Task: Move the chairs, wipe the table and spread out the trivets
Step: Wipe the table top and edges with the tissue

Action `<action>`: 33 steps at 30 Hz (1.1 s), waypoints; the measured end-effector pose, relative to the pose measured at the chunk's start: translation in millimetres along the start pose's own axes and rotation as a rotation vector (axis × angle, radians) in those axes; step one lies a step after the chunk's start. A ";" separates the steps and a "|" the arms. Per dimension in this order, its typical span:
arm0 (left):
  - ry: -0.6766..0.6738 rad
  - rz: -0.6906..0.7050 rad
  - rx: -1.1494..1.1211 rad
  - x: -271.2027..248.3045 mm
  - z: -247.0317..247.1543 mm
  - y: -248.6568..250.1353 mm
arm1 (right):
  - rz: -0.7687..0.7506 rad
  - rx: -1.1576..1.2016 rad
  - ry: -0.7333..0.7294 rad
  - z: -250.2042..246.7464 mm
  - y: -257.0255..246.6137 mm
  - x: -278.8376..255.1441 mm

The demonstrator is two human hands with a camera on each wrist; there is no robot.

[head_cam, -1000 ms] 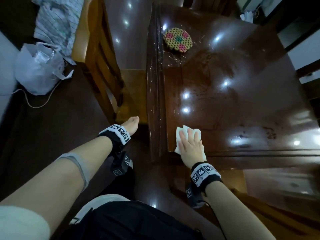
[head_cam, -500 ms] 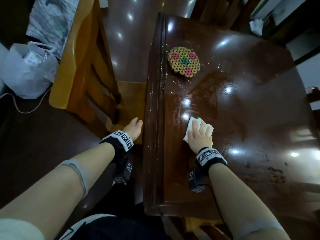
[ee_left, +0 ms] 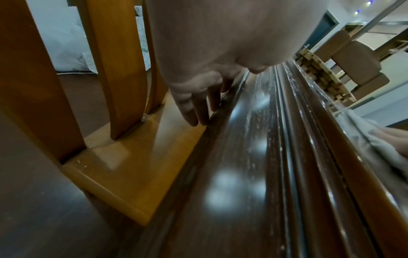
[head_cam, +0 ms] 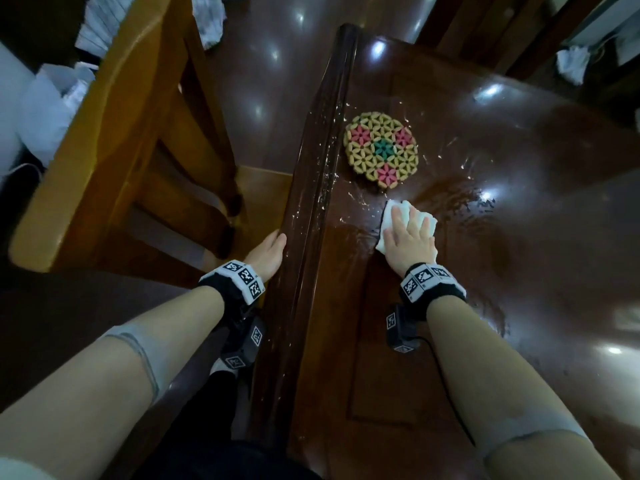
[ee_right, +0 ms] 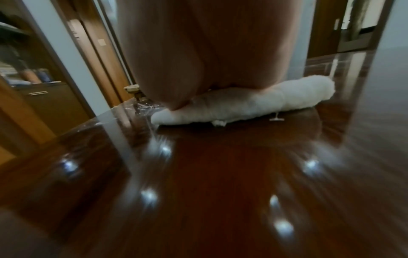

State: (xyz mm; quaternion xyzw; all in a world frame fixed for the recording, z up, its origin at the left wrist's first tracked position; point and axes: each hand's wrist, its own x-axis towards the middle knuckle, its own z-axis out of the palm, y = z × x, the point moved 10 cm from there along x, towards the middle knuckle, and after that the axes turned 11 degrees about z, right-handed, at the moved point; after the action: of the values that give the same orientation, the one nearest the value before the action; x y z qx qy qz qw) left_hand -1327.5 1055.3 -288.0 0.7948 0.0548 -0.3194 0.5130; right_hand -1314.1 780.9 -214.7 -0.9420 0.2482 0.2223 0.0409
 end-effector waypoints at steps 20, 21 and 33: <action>-0.035 -0.063 -0.140 -25.3 -4.0 -25.8 | -0.504 -0.206 0.067 15.4 -107.1 -38.5; -0.041 -0.062 -0.132 -29.0 -5.9 -30.6 | -0.533 -0.226 0.079 18.6 -113.7 -45.4; -0.118 -0.040 -0.103 -85.3 -15.9 -66.4 | -0.567 -0.393 0.165 62.6 -119.0 -175.5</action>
State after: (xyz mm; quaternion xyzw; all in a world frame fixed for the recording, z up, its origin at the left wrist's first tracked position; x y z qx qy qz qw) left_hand -1415.3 1120.4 -287.4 0.7458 0.0568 -0.3729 0.5491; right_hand -1417.7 975.5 -197.9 -0.9780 -0.0683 0.1690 -0.1012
